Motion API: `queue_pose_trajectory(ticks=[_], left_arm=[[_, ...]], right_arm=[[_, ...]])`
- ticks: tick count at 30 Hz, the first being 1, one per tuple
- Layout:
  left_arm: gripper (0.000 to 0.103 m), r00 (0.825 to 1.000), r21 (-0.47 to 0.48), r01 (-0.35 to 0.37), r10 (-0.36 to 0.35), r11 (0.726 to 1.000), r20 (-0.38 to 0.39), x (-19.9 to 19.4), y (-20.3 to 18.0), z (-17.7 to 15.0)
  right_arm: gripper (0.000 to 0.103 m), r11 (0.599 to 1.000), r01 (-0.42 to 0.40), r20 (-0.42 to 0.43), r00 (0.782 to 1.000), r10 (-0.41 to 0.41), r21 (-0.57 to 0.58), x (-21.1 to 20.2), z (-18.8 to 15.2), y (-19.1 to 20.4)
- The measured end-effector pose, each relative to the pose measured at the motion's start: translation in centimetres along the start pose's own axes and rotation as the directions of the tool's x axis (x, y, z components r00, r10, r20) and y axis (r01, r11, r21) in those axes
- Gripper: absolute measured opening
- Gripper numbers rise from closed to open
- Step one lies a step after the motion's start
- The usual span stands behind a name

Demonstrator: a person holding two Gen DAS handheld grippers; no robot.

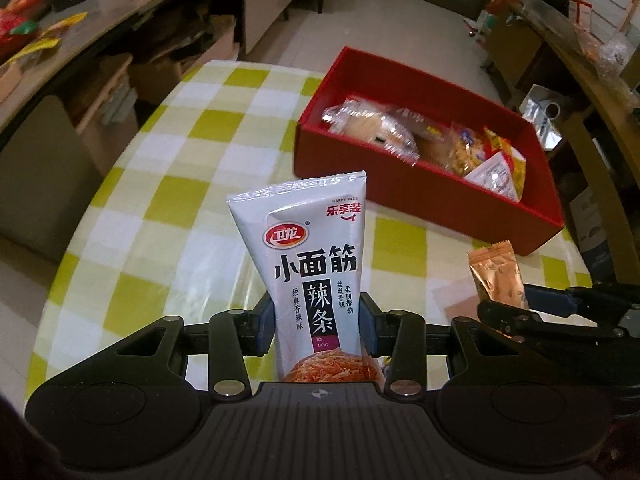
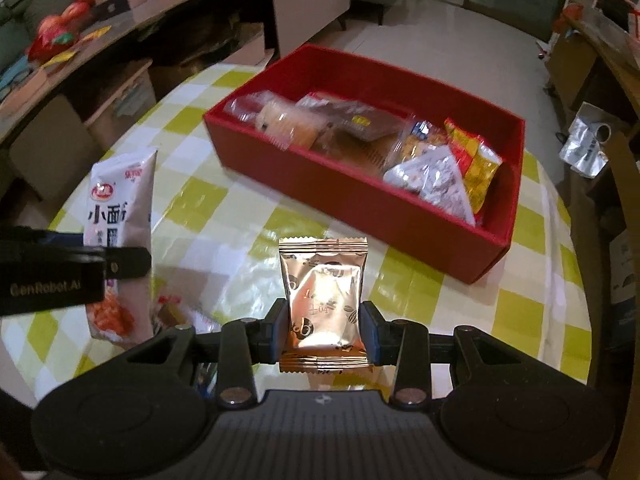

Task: Organize snacks
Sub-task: 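Carry the white bag and gold packet over the red tray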

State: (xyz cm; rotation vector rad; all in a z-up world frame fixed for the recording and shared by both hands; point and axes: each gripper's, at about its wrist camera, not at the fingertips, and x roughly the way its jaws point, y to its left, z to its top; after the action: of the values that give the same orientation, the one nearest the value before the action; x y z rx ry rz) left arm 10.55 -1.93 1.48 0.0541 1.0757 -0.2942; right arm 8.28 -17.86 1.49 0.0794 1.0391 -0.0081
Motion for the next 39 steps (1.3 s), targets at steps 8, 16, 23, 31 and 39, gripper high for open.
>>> queue_pose_trajectory(ticks=[8,16,23,31,39], left_arm=[[0.050,0.998,0.039,-0.016,0.014,0.999,0.067,0.0,-1.4,2.6],[0.050,0.993,0.070,-0.031,0.022,0.997,0.116,0.5,-2.7,5.2],[0.050,0.989,0.087,-0.047,0.034,0.995,0.146,1.1,-3.3,7.0],[0.050,0.984,0.111,-0.070,0.051,0.991,0.171,1.7,-4.0,8.3],[0.050,0.977,0.129,-0.098,0.070,0.987,0.203,2.4,-4.8,9.8]], right_arm=[[0.048,0.998,0.018,0.054,0.998,-0.022,0.058,-0.3,2.4,-1.5],[0.048,0.995,0.035,0.083,0.996,-0.043,0.091,0.1,4.3,-2.8],[0.048,0.990,0.039,0.108,0.993,-0.053,0.134,0.4,5.8,-4.4],[0.048,0.989,0.046,0.124,0.990,-0.063,0.140,1.0,7.1,-4.8],[0.048,0.988,0.052,0.142,0.987,-0.073,0.146,1.8,8.5,-5.2]])
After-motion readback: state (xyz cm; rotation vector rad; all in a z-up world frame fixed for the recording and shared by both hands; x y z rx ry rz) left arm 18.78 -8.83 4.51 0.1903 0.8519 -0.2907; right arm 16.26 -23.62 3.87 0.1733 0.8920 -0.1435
